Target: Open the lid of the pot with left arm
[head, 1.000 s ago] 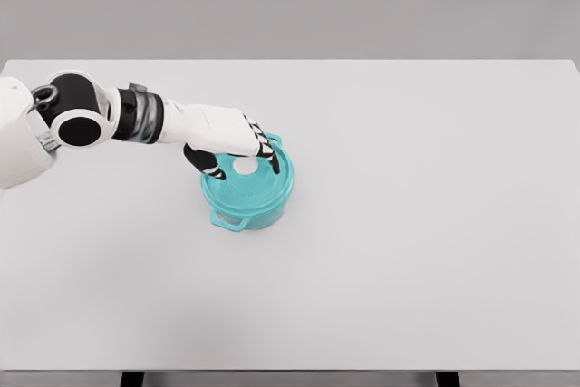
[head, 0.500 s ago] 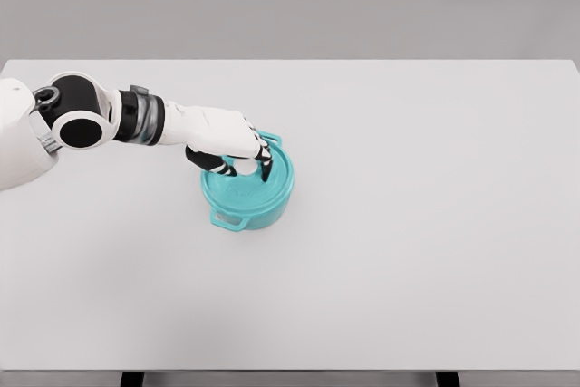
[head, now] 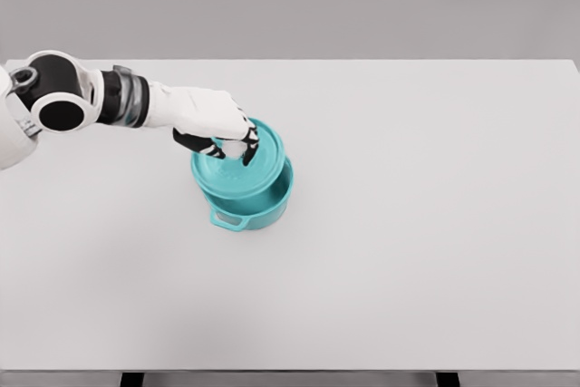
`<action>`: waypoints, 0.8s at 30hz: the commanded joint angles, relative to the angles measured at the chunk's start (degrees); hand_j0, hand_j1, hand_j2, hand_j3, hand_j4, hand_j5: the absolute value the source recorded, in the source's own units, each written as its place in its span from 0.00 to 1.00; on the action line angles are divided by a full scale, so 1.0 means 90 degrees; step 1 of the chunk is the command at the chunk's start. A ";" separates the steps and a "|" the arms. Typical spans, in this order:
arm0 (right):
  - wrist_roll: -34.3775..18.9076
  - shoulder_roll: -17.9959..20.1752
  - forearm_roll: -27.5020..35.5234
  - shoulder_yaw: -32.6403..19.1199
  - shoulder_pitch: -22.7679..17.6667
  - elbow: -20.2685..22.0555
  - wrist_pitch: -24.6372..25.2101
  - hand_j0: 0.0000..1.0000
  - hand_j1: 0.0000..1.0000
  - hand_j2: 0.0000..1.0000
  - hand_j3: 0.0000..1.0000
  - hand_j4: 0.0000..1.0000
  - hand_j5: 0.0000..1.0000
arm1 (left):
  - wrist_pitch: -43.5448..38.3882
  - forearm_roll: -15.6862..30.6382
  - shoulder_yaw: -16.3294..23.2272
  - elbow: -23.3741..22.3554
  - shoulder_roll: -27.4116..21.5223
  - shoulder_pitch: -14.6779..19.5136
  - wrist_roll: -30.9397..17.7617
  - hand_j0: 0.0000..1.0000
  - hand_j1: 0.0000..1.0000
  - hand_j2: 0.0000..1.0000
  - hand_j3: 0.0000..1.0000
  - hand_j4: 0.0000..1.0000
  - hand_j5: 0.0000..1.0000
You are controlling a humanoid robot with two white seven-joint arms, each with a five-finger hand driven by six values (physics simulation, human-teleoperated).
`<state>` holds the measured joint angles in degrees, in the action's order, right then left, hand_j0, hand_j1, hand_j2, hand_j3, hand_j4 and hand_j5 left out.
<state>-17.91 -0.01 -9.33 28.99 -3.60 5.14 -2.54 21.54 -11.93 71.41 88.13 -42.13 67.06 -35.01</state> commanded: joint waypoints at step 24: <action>-0.0002 0.0001 0.0001 0.0002 0.0000 -0.0005 -0.0001 1.00 1.00 1.00 1.00 1.00 1.00 | 0.0038 -0.1077 0.0297 -0.1023 -0.1188 -0.0039 0.0001 0.73 0.73 0.73 0.73 0.73 0.73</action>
<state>-17.91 -0.01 -9.33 28.99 -3.60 5.12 -2.54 21.92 -21.50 74.02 79.22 -52.65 66.71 -35.02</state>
